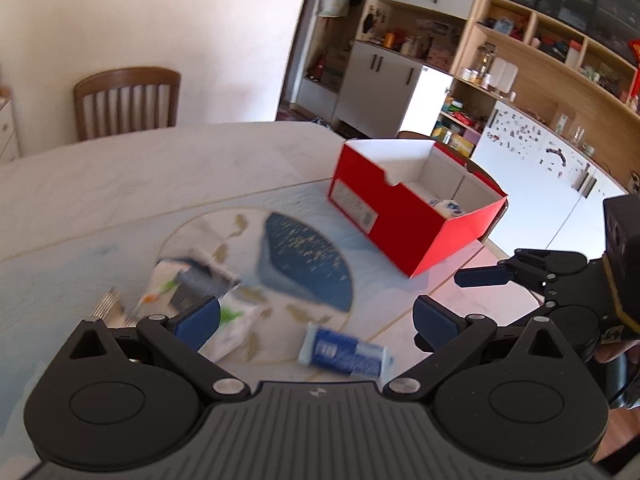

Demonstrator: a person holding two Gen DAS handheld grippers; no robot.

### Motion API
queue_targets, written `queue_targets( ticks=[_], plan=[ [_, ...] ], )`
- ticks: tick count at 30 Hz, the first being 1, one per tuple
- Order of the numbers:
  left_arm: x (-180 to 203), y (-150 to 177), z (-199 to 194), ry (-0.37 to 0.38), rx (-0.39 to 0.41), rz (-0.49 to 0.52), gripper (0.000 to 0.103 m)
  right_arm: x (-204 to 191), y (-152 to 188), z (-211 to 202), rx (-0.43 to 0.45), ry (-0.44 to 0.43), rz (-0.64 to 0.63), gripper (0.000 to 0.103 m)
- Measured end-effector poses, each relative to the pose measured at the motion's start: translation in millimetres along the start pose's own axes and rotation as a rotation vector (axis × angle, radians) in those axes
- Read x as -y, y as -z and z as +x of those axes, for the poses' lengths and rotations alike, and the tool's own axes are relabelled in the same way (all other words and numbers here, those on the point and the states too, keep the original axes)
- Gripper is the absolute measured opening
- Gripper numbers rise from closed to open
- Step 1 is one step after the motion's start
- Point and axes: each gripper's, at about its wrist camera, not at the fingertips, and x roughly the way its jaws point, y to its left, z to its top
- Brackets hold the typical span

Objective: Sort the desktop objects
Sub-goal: 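Move both tools back from the red box to the snack pile, then grasp the blue wrapped bar with the right tool while the left tool grasps the dark snack packet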

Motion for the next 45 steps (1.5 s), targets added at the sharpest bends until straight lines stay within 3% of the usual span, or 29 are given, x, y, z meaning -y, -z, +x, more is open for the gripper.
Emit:
queue_targets(
  ticks=[8,16,30,36,40,45],
  plan=[
    [-31.9,28.9,-19.2,-0.109,0.007,-0.057,0.103,-24.7,9.7,18.9,-0.016,-0.01,-0.046,0.088],
    [-59.3,53.6,-16.5,-0.216,-0.044,-0.112,0.103,-31.2,15.8,38.4,-0.046,0.003,-0.062,0.087],
    [-93.7,73.8,-3.2,-0.29,-0.081,-0.132,0.101,-33.7,14.9,64.4,-0.081,0.028,-0.081,0.08],
    [-97.8,76.1,-1.5,-0.301,-0.096,-0.128,0.084,-34.7,14.6,70.7,-0.096,0.029,-0.091,0.077],
    [-99.1,76.5,-0.4,-0.302,-0.107,-0.129,0.063,-34.9,14.2,76.1,-0.108,0.026,-0.093,0.074],
    [-102.0,78.0,-0.9,-0.302,-0.113,-0.136,0.053,-32.5,14.6,84.8,-0.134,0.016,-0.079,0.065]
  ],
)
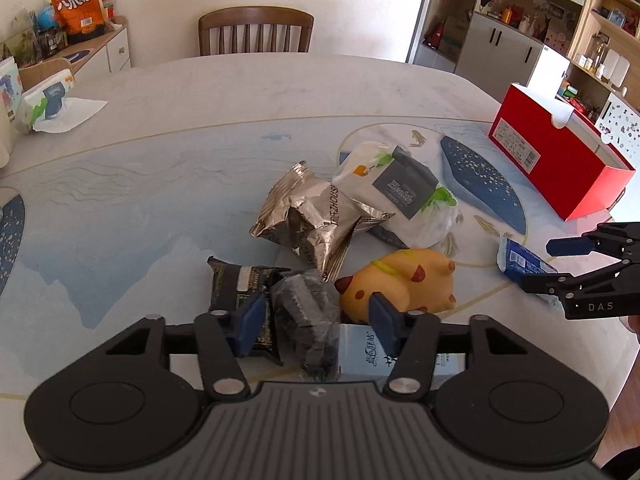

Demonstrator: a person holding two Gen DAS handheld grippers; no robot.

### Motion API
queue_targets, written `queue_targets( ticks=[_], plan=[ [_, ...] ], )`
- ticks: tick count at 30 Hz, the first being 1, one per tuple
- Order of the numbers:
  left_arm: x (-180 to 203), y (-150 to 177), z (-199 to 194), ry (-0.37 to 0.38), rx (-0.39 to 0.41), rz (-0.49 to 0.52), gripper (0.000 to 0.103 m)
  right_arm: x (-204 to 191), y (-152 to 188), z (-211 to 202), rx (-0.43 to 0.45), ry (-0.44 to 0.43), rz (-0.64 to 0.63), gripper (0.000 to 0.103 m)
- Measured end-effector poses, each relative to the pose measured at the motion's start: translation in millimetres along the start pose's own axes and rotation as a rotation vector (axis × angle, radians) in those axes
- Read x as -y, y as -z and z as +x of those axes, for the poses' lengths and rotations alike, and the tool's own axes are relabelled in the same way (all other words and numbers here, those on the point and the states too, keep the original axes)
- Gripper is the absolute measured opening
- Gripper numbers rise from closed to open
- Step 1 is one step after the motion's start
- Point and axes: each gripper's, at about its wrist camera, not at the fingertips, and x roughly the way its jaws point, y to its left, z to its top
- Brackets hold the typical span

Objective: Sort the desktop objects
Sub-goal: 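Grasp the blue wrapped bar with the right tool while the left tool grasps the dark snack packet, then carry the blue bar with the right tool while the left tool carries the dark packet into the box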

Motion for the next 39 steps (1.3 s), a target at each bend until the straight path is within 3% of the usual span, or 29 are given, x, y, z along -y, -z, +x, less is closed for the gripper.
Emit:
queue_targets(
  ticks=[5,11,17,39],
  plan=[
    [-1.1,-0.1,1.2,-0.006,-0.005,-0.008,0.032,0.8,-1.0,5.1,-0.016,-0.017,0.016,0.055],
    [-6.2,-0.6,0.2,-0.008,0.005,-0.045,0.019,-1.9,-0.7,5.4,-0.017,-0.024,0.023,0.042],
    [-7.7,-4.6,-5.4,-0.016,0.031,-0.053,0.016,-1.1,-0.8,2.5,-0.011,-0.009,0.044,0.037],
    [0.1,-17.3,-45.2,0.027,0.117,-0.098,0.016,3.5,-8.3,-38.8,0.057,0.0,0.09,0.037]
  ],
)
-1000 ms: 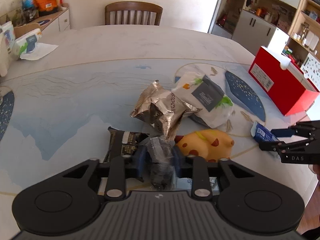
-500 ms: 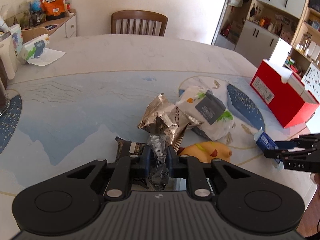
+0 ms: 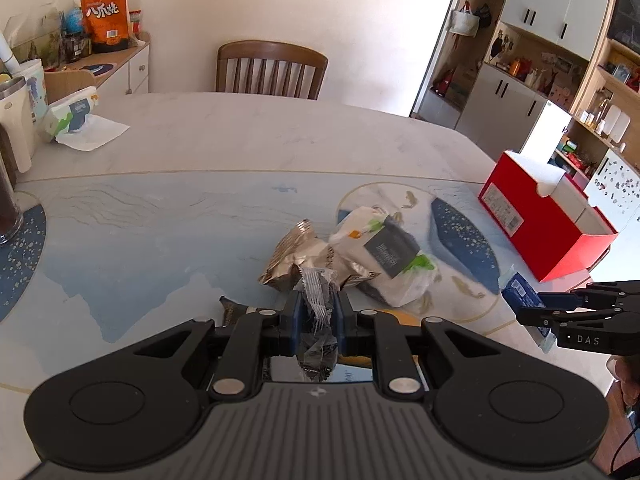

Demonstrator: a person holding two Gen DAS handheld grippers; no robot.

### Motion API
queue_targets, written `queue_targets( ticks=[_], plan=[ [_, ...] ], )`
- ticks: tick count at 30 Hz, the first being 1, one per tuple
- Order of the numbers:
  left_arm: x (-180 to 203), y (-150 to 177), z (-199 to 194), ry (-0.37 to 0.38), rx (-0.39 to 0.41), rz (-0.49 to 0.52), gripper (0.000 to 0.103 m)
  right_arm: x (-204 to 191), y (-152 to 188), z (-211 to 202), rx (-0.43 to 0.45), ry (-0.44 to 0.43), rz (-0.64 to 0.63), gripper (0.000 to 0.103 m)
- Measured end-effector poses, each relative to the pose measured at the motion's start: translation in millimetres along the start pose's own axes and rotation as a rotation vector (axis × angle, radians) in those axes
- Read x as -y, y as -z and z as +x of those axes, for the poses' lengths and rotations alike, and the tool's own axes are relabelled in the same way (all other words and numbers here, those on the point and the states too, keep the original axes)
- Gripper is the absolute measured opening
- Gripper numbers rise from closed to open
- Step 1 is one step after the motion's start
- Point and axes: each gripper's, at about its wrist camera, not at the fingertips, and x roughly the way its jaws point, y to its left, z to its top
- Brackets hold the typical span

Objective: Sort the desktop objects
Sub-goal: 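Carry the blue bar with the right tool while the left tool carries the dark packet into the box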

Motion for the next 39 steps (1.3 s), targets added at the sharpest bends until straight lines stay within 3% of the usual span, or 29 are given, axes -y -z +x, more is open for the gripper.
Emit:
queue_targets(
  ticks=[21,39],
  plan=[
    [62.1,-30.0,-15.5,0.111,0.046,0.097,0.016,43.3,-30.7,-57.4,0.103,0.027,0.028,0.037],
    [149.1,-77.7,8.9,0.194,0.095,0.175,0.016,143.1,-61.0,-61.7,0.122,0.048,0.098,0.037]
  ],
)
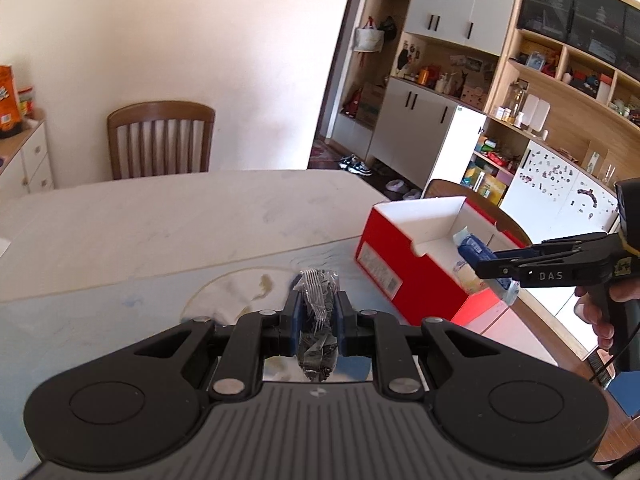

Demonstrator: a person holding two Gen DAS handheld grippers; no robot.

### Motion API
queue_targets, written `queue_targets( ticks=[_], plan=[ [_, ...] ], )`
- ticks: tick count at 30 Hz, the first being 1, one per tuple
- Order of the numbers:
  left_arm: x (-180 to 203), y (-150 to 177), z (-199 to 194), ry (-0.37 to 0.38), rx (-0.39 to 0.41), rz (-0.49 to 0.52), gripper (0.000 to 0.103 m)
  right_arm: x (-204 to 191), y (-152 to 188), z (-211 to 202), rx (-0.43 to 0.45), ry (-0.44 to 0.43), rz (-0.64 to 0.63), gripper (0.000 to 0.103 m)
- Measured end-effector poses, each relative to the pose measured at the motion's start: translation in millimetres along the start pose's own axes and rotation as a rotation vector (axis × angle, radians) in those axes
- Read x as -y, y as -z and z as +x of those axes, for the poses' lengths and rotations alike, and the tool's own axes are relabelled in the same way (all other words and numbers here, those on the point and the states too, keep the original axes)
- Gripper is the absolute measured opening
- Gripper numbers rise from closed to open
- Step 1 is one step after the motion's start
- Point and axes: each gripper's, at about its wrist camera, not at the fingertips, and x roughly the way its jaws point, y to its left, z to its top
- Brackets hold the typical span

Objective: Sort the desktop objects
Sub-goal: 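Carry the blue bar with the right tool while the left tool carries the dark packet into the box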

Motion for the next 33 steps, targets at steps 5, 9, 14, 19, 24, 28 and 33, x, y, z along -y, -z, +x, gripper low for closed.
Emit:
queue_targets(
  ticks=[5,9,14,19,24,28,33],
  plan=[
    [23.2,-16.3,19.5,0.019,0.008,0.01,0.016,21.7,-8.5,5.2,0.008,0.005,-0.019,0.037],
    [45.0,-32.1,35.4,0.043,0.012,0.025,0.016,40.5,-15.6,7.7,0.011,0.01,-0.026,0.037],
    [74.8,-51.5,57.3,0.077,0.011,0.056,0.016,63.8,-21.9,10.9,0.012,0.018,-0.034,0.037],
    [107.4,-64.3,84.2,0.112,-0.001,0.102,0.016,86.6,-24.0,15.8,0.007,0.036,-0.032,0.037],
    [138.0,-76.2,114.2,0.149,-0.031,0.125,0.016,112.6,-25.6,21.0,-0.005,0.055,-0.012,0.037],
    [158.7,-83.5,134.1,0.183,-0.057,0.143,0.016,131.3,-25.8,27.5,-0.019,0.067,-0.004,0.037],
    [178.3,-87.2,166.8,0.219,-0.109,0.162,0.016,151.6,-23.8,41.6,-0.041,0.092,-0.002,0.037]
  ],
)
